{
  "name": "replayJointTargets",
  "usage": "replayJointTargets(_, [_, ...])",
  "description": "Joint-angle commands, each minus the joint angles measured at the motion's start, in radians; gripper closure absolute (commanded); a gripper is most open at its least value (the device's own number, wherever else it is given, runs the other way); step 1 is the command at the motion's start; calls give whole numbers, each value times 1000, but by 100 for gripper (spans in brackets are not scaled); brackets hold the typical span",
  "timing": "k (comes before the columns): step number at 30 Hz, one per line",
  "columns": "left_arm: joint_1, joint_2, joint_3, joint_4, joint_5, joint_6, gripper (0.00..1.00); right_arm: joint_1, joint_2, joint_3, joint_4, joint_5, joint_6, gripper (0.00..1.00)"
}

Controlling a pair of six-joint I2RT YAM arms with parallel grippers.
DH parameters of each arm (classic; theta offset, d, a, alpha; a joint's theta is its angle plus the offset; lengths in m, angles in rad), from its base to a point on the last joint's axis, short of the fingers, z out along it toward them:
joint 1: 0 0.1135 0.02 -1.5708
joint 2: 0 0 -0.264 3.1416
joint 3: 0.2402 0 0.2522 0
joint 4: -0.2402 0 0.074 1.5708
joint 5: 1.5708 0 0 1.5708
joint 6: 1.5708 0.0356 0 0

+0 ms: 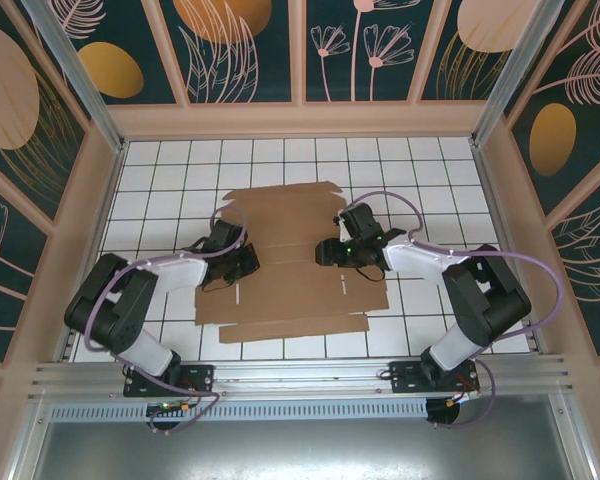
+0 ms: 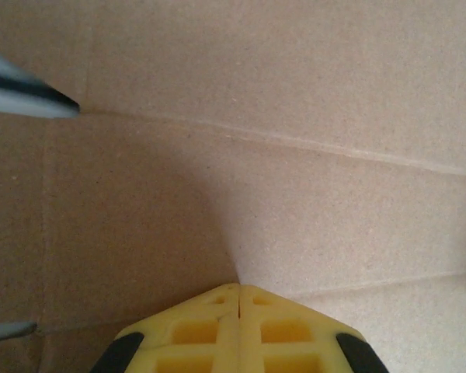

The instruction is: Fold the paper box

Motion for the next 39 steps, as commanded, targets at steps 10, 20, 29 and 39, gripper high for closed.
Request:
replayJointTargets(10, [-2, 131, 54, 15, 47, -59, 100, -6, 99, -3, -57, 253, 35, 50])
replayJointTargets(20, [-3, 103, 53, -30, 54, -46, 100, -117, 258, 151, 67, 58, 32, 47])
replayJointTargets(29, [-4, 73, 251, -173, 30, 16, 100, -206, 8, 51, 227, -123, 102, 20])
replayJointTargets(39, [-86, 413, 744, -304, 70, 84, 100, -468, -328, -268, 297, -240, 283, 8])
